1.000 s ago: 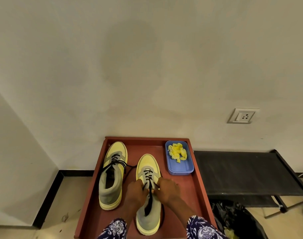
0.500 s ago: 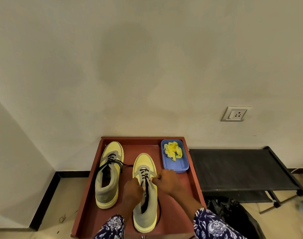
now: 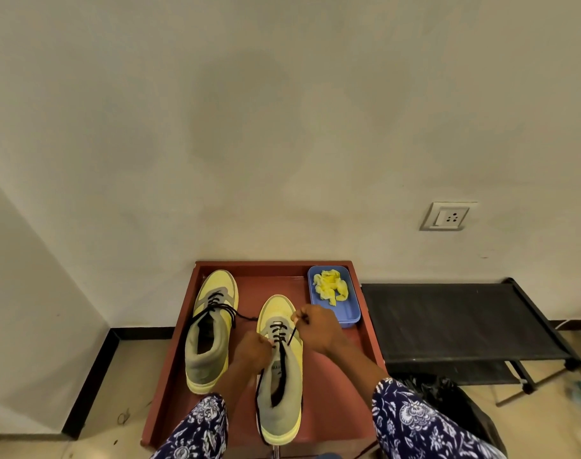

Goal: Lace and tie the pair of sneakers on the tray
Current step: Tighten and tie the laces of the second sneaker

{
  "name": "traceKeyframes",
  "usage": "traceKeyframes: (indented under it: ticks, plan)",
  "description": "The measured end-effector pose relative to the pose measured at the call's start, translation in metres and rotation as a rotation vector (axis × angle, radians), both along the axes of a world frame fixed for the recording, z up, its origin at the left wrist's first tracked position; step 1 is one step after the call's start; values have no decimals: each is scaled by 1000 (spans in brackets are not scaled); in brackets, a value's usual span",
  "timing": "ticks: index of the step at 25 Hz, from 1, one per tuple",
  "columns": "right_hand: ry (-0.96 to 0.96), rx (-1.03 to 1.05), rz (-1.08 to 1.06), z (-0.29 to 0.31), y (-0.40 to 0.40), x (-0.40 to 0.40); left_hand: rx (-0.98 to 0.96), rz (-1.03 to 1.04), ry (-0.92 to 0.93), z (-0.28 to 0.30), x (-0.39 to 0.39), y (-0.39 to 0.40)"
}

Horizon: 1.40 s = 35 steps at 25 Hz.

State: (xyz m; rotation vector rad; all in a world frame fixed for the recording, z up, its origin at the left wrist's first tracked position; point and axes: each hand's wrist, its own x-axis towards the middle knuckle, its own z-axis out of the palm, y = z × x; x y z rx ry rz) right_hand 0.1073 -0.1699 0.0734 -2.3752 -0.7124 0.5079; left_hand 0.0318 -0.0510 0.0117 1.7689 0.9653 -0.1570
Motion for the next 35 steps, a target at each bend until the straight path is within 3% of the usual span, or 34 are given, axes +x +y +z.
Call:
traceKeyframes:
  ticks: [14,25,30,35]
  plan:
    - [15,68,2,12,2,7,-244,125,-190,40,-6,-7]
    - [-71,74,10,44,11,6,-120,130,-238,62,-16,-8]
    - [-84,124,-2,61,11,5,-343,140,-285,72,-25,-15]
    - [-89,146,-11,64,6,0,-416,113,-240,78,-27,-20]
